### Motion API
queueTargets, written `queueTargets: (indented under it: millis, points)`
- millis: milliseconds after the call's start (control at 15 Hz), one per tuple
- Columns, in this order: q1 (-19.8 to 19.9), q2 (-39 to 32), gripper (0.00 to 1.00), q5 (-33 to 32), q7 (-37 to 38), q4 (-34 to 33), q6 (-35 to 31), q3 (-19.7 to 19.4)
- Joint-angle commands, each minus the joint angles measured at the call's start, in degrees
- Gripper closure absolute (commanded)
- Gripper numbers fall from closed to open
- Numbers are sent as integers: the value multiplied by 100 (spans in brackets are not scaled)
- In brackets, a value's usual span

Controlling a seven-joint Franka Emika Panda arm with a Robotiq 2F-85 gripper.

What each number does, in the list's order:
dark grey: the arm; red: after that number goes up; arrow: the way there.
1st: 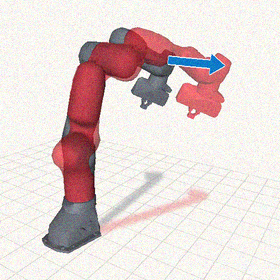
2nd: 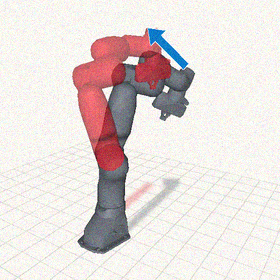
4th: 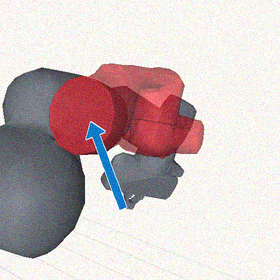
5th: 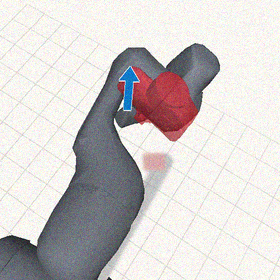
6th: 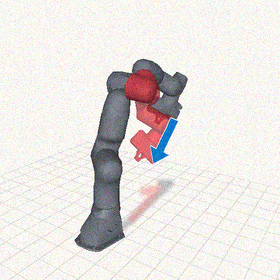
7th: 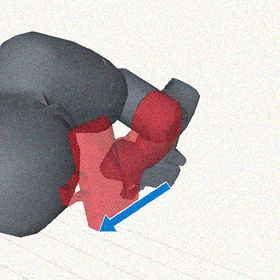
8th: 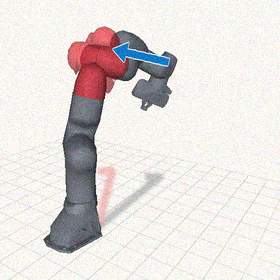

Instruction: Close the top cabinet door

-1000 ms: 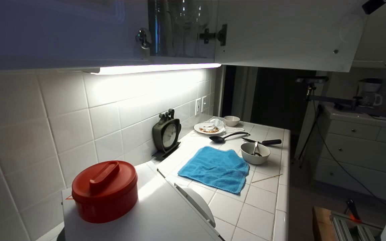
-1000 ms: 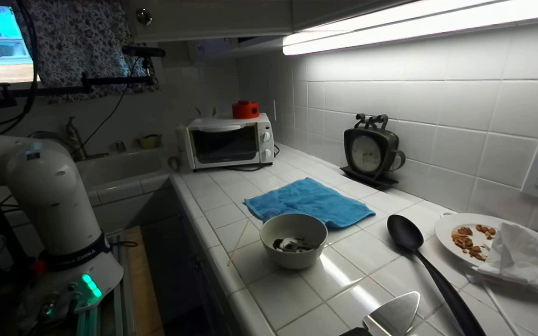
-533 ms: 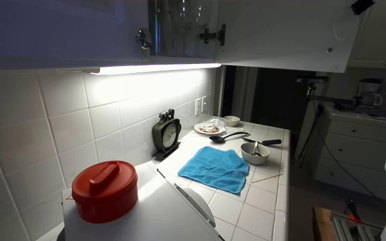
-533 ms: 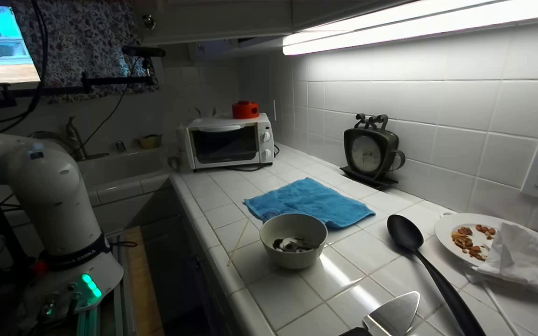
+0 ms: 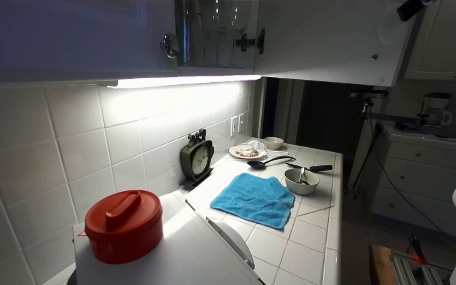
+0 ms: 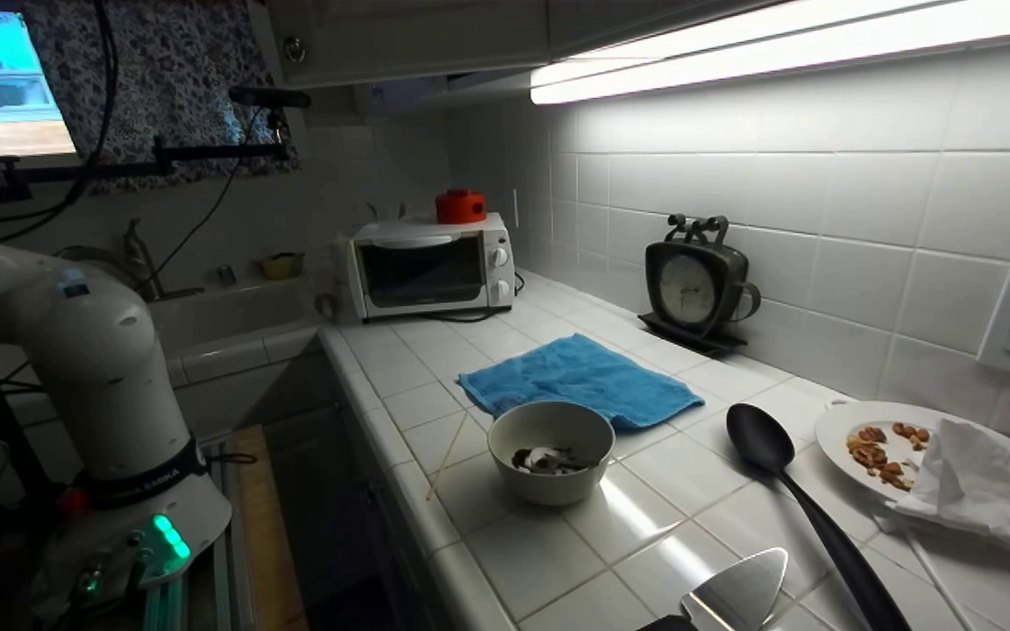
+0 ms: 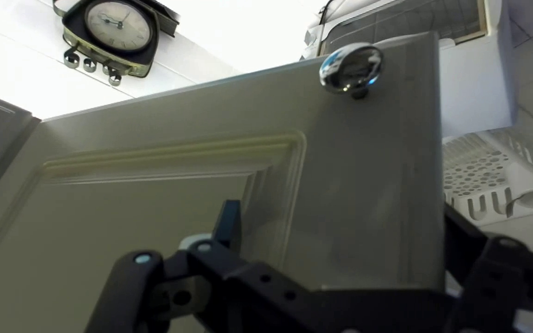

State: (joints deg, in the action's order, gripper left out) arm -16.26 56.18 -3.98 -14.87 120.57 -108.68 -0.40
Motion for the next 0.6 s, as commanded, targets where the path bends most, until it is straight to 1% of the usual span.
queueTargets:
  millis: [0,333,533]
  points:
    - [-274,-316,0,410,-425,-205,-114,-81]
    - [-517,-368,0,751,-711,-244,-249,-70]
    - [-472,-411,0,787,-687,-251,-446,-7]
